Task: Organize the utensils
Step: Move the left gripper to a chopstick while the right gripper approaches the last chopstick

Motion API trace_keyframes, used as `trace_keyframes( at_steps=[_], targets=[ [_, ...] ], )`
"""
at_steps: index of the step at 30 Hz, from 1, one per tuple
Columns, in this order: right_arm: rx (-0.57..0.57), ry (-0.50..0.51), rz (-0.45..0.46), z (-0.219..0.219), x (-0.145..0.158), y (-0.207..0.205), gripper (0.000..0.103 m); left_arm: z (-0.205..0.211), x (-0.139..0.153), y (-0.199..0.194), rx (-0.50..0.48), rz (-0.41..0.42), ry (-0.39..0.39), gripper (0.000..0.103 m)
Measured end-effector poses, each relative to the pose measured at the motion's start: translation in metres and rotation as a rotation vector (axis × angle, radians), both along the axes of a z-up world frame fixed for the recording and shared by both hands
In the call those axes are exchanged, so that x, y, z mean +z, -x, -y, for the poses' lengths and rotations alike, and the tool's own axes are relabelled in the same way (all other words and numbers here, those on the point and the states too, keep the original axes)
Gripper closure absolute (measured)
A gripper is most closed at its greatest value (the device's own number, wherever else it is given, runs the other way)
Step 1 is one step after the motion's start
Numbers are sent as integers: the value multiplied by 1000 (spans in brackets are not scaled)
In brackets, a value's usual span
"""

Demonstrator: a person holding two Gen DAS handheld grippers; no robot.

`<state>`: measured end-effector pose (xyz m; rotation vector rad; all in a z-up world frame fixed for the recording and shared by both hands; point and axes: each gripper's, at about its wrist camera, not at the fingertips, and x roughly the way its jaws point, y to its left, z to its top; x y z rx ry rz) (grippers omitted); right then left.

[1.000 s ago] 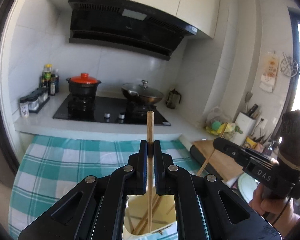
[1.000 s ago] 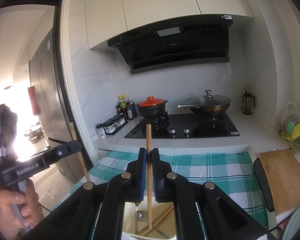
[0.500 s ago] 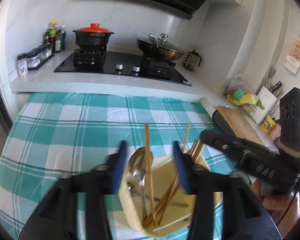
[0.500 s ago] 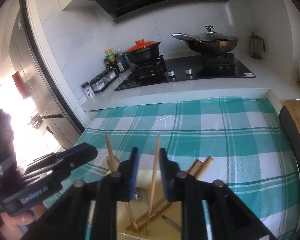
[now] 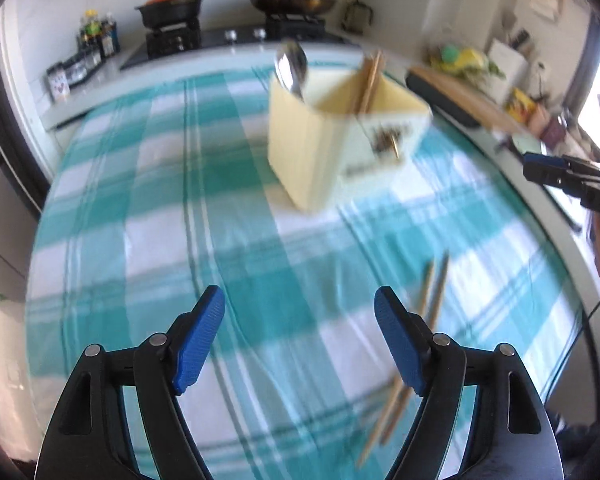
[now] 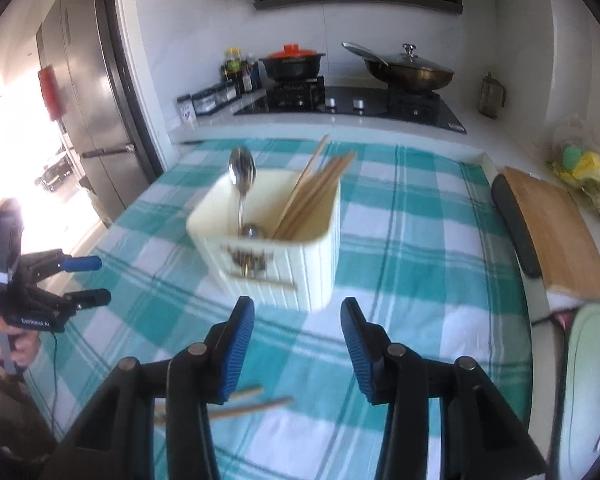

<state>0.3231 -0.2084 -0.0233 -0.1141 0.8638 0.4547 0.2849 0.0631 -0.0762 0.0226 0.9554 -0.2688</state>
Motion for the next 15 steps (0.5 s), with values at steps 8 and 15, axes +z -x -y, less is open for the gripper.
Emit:
trace_keyframes(
  at_steps=[8,15],
  targets=[
    [-77,-225,-272,-24,-105,53,67,24,-32,49,58,46,43,24],
    [-114,-7,-184,-86,-129,41,71,11,-29,66,161,74,112,24]
  ],
)
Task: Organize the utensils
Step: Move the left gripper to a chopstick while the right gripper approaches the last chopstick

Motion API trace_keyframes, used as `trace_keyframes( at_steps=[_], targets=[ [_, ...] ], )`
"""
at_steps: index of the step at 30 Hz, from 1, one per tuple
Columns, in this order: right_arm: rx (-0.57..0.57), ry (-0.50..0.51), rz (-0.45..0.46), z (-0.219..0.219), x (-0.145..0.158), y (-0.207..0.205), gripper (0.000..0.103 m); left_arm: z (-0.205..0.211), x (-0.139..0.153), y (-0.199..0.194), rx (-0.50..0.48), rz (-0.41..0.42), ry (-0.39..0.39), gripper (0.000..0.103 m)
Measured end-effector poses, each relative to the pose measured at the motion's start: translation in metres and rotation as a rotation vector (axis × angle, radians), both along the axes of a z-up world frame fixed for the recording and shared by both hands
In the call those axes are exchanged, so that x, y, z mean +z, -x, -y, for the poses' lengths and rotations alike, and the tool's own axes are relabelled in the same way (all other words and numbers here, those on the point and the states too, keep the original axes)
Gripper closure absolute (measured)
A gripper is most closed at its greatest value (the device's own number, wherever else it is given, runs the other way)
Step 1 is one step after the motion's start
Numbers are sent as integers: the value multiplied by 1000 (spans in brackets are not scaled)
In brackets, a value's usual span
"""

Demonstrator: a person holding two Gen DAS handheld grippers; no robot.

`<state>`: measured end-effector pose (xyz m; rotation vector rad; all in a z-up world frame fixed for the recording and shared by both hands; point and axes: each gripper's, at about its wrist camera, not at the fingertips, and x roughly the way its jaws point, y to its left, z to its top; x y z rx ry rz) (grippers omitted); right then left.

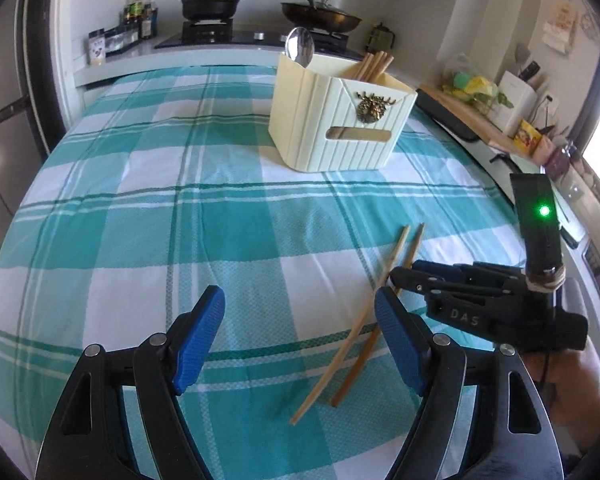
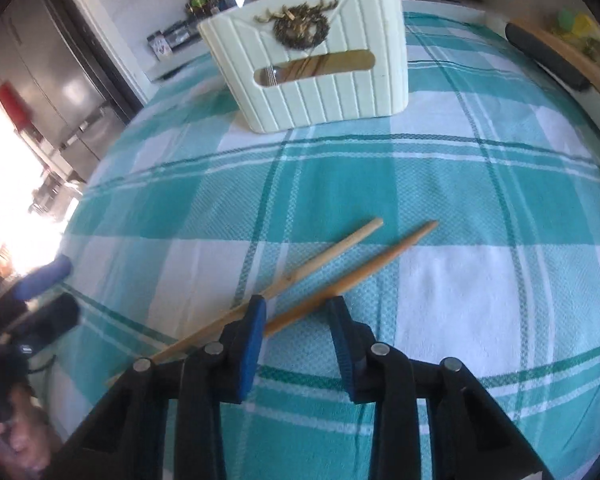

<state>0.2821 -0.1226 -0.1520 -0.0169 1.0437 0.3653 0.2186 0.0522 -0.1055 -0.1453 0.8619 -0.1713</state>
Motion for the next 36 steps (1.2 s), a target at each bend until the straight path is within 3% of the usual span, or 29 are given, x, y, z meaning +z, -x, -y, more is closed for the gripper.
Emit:
trace_keyframes(
  at_steps=[5,12,16,20,24,27,30,32,33,34,36],
  targets=[
    [72,99,4,-1,4,6,72,-9,-6,12,10,-18,-44,23],
    [64,186,-27,62,2,17,77,-2,-12,6,-68,-42,-72,21],
    [5,28,-66,100,10,21,75,16,-25,-4,-157,-75,-129,20],
    [-42,-61,-92,126,17,34,75,25,-39,-12,-202,-115,-188,20],
    [30,-114,-118,107,19,59,73,28,-54,-19,-208,-157,-230,20],
    [81,-58,-96,76,15,72,69,32,-57,-18,-227,-164,-229,21],
    [134,74,-49,49,5,81,70,35,-55,-14,-240,-175,-209,34],
    [151,145,-19,46,7,87,76,37,-53,-10,-238,-185,-205,65],
    [151,145,-24,50,8,87,78,38,-52,-7,-240,-195,-190,72],
    [150,146,-32,55,9,88,79,39,-51,-6,-243,-207,-170,86],
    [143,177,-31,68,11,89,83,41,-52,-2,-240,-219,-144,93]
  ],
)
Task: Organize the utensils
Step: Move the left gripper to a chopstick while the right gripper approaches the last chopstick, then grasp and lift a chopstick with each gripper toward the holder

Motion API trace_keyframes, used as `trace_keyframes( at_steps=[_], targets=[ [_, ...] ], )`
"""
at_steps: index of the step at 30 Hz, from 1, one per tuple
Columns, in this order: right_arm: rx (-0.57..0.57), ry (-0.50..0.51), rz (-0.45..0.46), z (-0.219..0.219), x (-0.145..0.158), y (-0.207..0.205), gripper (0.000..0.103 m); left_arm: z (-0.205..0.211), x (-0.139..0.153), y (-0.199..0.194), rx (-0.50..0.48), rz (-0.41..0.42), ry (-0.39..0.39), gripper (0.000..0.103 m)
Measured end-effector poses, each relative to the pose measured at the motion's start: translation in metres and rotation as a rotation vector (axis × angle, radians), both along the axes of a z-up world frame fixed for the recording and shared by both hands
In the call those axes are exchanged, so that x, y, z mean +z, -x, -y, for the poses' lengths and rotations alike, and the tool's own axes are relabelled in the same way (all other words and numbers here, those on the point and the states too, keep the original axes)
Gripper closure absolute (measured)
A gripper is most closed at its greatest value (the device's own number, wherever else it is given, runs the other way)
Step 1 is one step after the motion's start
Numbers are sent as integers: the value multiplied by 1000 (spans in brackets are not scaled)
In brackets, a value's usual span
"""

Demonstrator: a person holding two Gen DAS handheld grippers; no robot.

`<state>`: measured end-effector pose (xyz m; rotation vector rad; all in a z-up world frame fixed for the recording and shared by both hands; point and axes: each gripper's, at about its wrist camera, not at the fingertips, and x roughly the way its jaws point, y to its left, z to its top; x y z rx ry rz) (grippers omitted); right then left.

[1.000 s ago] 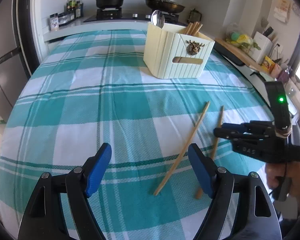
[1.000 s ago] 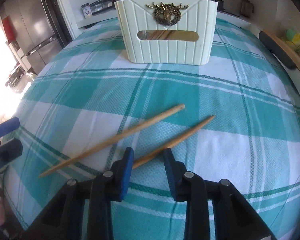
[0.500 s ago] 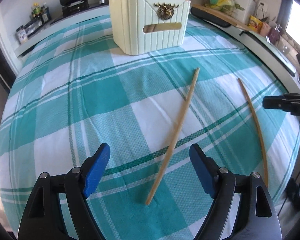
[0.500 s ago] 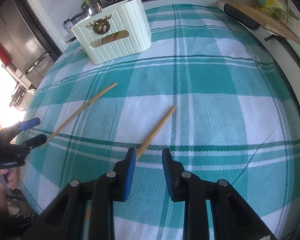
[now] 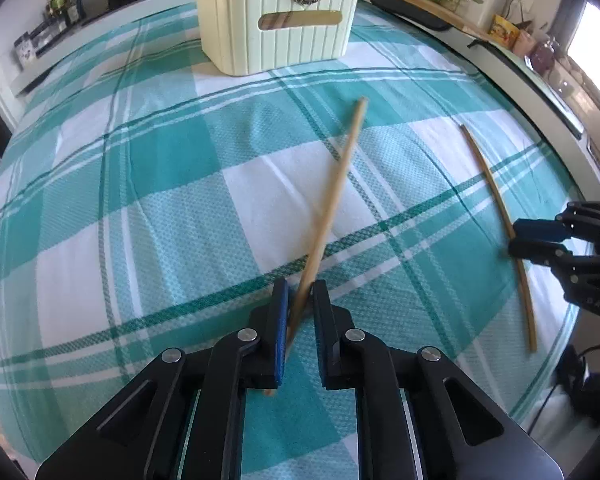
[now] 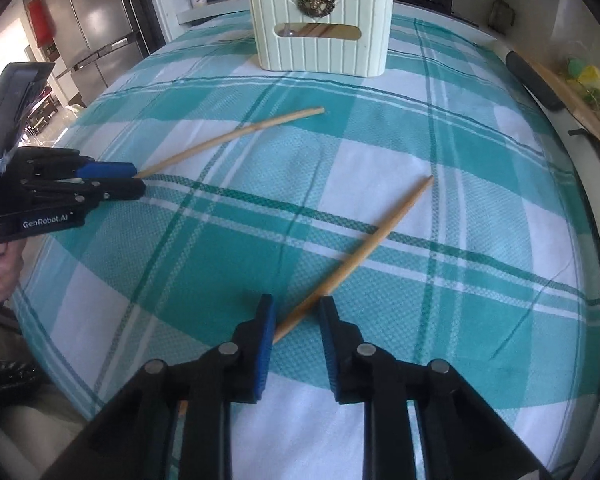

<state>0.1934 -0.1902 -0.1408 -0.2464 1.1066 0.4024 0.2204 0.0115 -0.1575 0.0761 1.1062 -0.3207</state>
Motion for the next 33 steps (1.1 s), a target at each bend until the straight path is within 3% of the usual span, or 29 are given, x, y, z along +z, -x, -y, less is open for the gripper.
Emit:
trace_keyframes(
  at_steps=[5,9,10,11,14,18,25,28,31,33],
  targets=[
    [-52,47,-7,42,2,0,85,5,0,10,34,-48,86,98],
    [-73,-26,-55,62,3,-3,82,12,1,14,42,-49,96,95],
    [-78,-51,-70,66,4,-6,79,11,2,13,43,-55,110,87],
    [-84,-77,-77,69,7,-9,69,9,4,12,45,-57,122,74],
    [-112,-152,-101,80,17,-25,66,0,16,7,62,-23,145,46],
    [-102,-151,-169,74,11,-49,66,-2,27,-20,29,-13,151,41],
    [-94,-81,-177,50,-2,-90,66,29,13,-97,-52,-64,47,46],
    [-100,-68,-187,41,-3,-111,69,46,1,-123,-70,-93,-54,67],
    [-105,-51,-196,35,-5,-128,80,60,1,-133,-91,-76,-114,72],
    [-92,-9,-185,30,-6,-134,94,67,1,-135,-111,-75,-119,90]
  ],
)
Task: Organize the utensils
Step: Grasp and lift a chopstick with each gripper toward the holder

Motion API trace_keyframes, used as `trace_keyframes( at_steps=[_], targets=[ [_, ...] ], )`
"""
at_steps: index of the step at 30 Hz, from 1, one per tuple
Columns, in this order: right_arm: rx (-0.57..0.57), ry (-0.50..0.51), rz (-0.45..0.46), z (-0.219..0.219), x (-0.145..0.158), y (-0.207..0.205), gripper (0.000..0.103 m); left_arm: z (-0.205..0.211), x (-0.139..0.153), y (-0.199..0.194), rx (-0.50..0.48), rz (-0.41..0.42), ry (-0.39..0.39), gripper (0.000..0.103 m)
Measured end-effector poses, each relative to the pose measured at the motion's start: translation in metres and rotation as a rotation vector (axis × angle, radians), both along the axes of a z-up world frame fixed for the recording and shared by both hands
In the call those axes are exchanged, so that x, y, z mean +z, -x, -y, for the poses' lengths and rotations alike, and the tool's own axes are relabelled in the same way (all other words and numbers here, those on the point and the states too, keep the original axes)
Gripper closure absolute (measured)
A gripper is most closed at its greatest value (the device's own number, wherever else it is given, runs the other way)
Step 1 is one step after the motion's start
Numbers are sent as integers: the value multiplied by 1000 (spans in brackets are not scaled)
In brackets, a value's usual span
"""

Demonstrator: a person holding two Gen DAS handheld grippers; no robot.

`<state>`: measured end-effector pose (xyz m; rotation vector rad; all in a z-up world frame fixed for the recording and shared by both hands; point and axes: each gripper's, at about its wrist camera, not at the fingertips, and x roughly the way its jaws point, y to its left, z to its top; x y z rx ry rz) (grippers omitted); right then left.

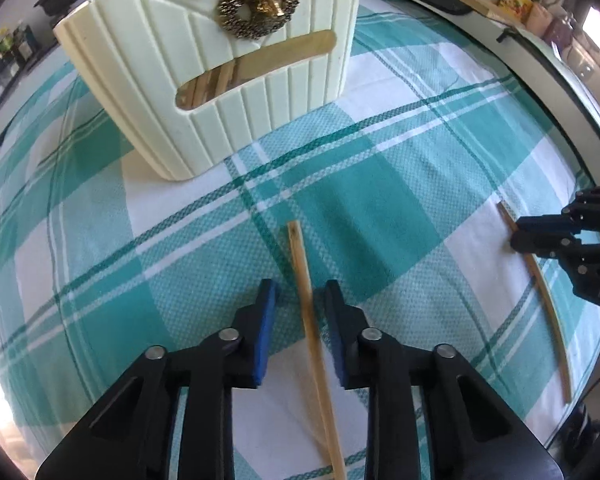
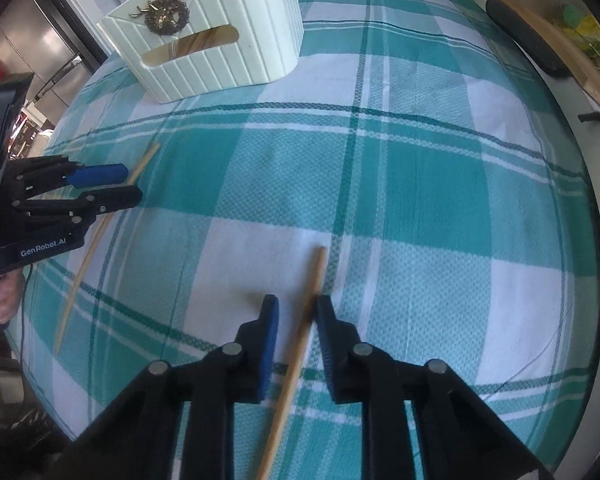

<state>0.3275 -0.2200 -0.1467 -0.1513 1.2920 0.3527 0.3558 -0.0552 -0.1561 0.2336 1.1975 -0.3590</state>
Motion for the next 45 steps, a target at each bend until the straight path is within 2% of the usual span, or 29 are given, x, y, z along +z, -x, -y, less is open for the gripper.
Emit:
trace_keyframes(
  at_steps=[1,2,4,7,11,17,20,23,26,32,36,41,45],
  targets=[
    [9,3,-3,-1,0,-2,95,2,-1,-1,-6,-3,4,97],
    [15,0,-4,-1,0,-4,95,3,0,-1,-3,6,8,98],
    [8,-30,6,1,1,-8,96,0,3,1,12,27,49,99],
    [-21,-141,76,10,14,-4,97,-14,20,11,50,87,136,99],
    [-33,-242,257,14,60,19,97,-35,65,34,98,214,239,99],
    [-14,-304,534,7,134,55,97,-63,136,68,138,404,366,99],
    [-2,-320,663,8,160,77,97,-75,156,76,167,474,422,98],
    [16,-313,752,3,174,89,97,-78,162,78,198,527,459,98],
    [14,-309,790,-1,181,95,97,-84,160,77,221,534,467,98],
    [-1,-330,805,0,192,97,97,-92,162,85,258,574,500,98],
    [-1,-334,800,1,198,94,97,-92,167,89,252,597,491,99],
    [-5,-345,801,5,208,86,97,-90,184,91,226,623,479,99],
    [2,-360,815,4,226,70,97,-95,210,83,211,655,477,99]
  ],
)
